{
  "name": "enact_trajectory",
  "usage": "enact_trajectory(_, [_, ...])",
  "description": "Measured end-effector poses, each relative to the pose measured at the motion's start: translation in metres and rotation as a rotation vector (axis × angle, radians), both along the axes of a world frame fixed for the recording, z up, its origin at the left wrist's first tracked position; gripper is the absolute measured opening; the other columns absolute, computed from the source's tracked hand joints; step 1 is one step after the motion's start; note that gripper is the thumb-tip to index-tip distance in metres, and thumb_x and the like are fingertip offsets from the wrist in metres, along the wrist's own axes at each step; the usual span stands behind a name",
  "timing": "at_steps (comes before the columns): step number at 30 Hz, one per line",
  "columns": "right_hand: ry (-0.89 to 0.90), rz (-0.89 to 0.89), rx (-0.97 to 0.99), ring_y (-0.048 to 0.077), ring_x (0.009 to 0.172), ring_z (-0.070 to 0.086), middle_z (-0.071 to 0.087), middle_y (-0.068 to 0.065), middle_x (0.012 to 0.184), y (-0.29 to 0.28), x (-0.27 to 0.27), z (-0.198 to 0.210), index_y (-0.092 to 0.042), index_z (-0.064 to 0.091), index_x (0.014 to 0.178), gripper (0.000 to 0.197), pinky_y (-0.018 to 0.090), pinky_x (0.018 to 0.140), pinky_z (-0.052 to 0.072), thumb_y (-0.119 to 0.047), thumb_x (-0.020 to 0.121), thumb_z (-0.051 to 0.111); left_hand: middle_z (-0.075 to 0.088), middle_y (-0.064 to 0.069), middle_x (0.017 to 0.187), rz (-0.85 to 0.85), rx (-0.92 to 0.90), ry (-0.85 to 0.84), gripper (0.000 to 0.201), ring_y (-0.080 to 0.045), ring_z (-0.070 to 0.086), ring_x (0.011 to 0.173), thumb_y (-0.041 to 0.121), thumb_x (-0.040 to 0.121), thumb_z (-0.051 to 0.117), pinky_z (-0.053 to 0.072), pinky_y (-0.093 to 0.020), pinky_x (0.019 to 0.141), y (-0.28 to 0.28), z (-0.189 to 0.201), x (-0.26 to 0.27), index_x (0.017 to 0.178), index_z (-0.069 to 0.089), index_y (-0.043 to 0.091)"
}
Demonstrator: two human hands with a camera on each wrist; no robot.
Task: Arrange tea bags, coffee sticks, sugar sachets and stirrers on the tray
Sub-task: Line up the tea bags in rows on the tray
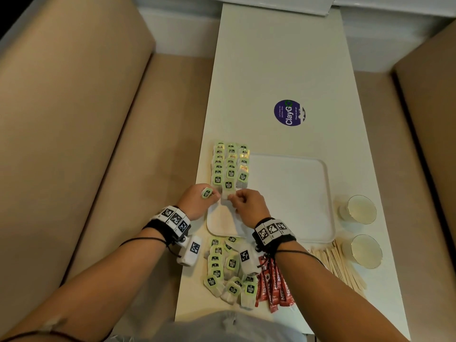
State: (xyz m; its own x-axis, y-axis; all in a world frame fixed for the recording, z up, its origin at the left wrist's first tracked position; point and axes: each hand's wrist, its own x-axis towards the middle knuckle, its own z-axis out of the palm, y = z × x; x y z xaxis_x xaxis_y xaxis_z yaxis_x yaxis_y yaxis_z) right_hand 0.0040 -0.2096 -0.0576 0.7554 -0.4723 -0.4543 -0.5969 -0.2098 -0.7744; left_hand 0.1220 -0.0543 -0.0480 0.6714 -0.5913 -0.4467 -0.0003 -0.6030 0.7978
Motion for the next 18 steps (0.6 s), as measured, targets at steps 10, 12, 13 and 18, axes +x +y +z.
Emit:
enact_trajectory(10, [0.099,-0.065,-0.084,0.031,0.072,0.065,0.071,0.012,0.071,-0.005,0.019,-0.005,-0.005,0.069,0.067,0.038,0.040,0.070,0.054,-0.035,0.091,0.069,0.062,0.010,0.071,-0.123,0.161,-0.172,0.015,-0.006,0.055,0.063,0.007,0.081,0.073,0.041,-0.021,0.062,-0.014,-0.002,0.025,0.088,0.071,0.020])
enact_trajectory(12, [0.116,-0.070,-0.091,0.028,0.072,0.067,0.071,0.008,0.069,-0.005,0.021,-0.005,-0.009,0.069,0.063,0.039,0.038,0.069,0.056,-0.037,0.090,0.069,0.057,0.012,0.069,-0.130,0.186,-0.193,0.014,-0.004,0.050,0.061,0.006,0.081,0.072,0.040,-0.021,0.061,-0.017,-0.002,0.025,0.089,0.072,0.018])
enact_trajectory(13, [0.126,-0.074,-0.091,0.026,0.071,0.066,0.071,0.005,0.069,-0.005,0.023,-0.004,-0.012,0.067,0.060,0.039,0.037,0.069,0.056,-0.038,0.090,0.070,0.056,0.013,0.069,-0.130,0.197,-0.199,0.013,-0.004,0.049,0.060,0.006,0.082,0.071,0.039,-0.021,0.060,-0.018,-0.003,0.025,0.089,0.072,0.017])
enact_trajectory(18, [0.163,-0.078,-0.115,0.022,0.066,0.068,0.070,0.000,0.060,-0.009,0.027,-0.004,-0.018,0.066,0.052,0.043,0.035,0.068,0.057,-0.042,0.088,0.068,0.066,0.008,0.076,-0.134,0.171,-0.227,0.010,-0.010,0.057,0.066,0.009,0.082,0.071,0.043,-0.021,0.064,-0.019,-0.009,0.027,0.086,0.073,0.018])
